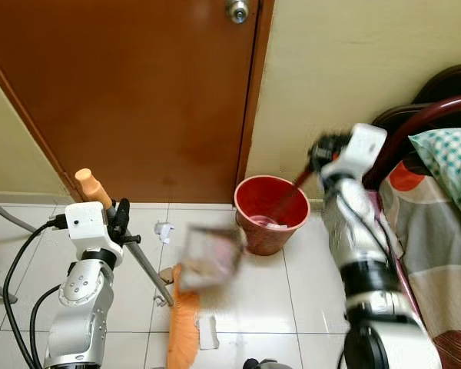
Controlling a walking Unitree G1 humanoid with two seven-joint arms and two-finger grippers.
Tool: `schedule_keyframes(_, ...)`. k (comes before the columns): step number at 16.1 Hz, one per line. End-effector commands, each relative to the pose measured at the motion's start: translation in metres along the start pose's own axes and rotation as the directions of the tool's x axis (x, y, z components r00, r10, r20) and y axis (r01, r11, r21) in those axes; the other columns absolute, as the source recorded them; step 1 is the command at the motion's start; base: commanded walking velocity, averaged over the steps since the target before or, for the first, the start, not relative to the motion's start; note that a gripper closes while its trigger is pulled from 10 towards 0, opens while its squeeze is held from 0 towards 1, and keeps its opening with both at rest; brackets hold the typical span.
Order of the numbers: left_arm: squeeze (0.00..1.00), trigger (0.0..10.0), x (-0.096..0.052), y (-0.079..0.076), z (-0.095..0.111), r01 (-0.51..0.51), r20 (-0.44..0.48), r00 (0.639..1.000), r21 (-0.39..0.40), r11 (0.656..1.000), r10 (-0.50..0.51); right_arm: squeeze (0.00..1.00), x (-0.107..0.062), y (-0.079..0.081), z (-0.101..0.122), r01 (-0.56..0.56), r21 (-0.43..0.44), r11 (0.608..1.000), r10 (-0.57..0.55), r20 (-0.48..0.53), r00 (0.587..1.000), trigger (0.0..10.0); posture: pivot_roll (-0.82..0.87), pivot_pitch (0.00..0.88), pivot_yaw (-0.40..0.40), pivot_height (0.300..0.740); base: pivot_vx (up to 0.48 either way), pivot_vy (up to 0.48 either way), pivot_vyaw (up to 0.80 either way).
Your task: Sweep floor
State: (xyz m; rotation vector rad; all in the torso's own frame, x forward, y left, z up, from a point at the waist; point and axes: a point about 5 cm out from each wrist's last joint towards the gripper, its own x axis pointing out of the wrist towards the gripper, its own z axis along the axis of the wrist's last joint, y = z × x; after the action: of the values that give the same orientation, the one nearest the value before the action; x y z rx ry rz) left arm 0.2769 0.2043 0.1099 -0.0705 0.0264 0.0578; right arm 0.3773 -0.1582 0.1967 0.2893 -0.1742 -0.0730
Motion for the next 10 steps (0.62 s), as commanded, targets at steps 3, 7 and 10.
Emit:
schedule_keyframes(3,0.0,10.0,-0.002,-0.002,-0.007,0.003,-0.027,1.0,0.012,1.0,-0.003,0.0,0.012,-0.001,0.052,0.008,0.037,0.999,-0.013,0.155,0.988,10.0,0.1,0.107,-0.031,0.74,0.0,0.0,0.0)
schedule_keyframes(7,0.0,10.0,-0.003,-0.007,-0.01,0.016,-0.035,0.999,0.005,1.0,-0.016,0.0,0.022,-0.016,0.116,0.007,-0.027,1.0,0.002,0.322,0.947,10.0,0.1,0.11,-0.026,0.74,0.0,0.0,0.0)
schedule_keyframes(10,0.0,10.0,-0.003,-0.008,-0.011,0.019,-0.037,0.999,0.003,1.0,-0.018,0.0,0.019,-0.029,0.148,0.026,-0.086,0.996,0.013,0.428,0.904,10.0,0.09,0.114,-0.024,0.74,0.0,0.0,0.0)
